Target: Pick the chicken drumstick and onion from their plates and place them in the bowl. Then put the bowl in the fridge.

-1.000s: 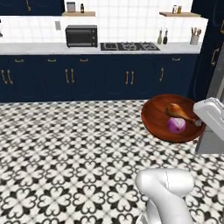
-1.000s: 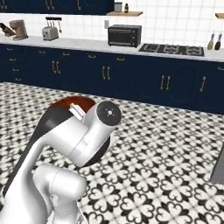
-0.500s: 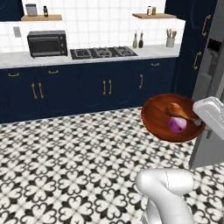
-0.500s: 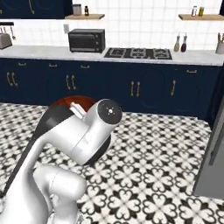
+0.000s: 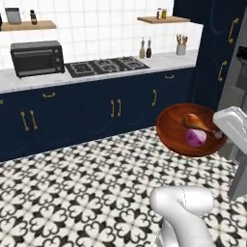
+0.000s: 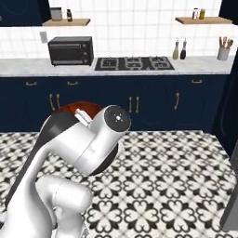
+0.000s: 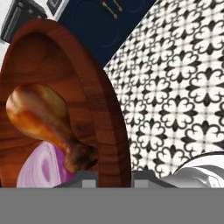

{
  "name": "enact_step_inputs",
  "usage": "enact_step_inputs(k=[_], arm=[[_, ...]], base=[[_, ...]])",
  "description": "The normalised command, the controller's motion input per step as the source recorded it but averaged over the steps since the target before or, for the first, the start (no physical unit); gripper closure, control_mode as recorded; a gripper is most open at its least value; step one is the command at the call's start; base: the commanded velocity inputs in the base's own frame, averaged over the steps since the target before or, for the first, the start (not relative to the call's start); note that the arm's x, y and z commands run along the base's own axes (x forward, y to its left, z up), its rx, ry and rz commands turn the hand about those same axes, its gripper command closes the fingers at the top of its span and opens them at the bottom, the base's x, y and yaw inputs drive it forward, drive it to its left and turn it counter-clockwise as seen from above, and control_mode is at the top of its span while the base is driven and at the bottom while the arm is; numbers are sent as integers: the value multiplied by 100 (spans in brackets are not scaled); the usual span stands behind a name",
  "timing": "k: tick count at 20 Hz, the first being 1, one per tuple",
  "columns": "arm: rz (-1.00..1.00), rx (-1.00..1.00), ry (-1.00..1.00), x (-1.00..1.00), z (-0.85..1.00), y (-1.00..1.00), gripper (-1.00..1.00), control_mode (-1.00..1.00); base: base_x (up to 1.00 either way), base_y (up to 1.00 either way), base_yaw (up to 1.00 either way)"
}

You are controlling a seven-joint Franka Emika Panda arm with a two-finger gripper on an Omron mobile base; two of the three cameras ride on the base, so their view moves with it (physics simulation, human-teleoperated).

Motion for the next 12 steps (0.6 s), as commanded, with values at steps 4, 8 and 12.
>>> enact_step_inputs(k=[4,8,12], arm=[[0,0,0,0,0,0,100,100],[0,0,0,0,0,0,100,100],[0,0,0,0,0,0,100,100]], base=[[99,79,-64],[91,85,-66],[91,72,-67]])
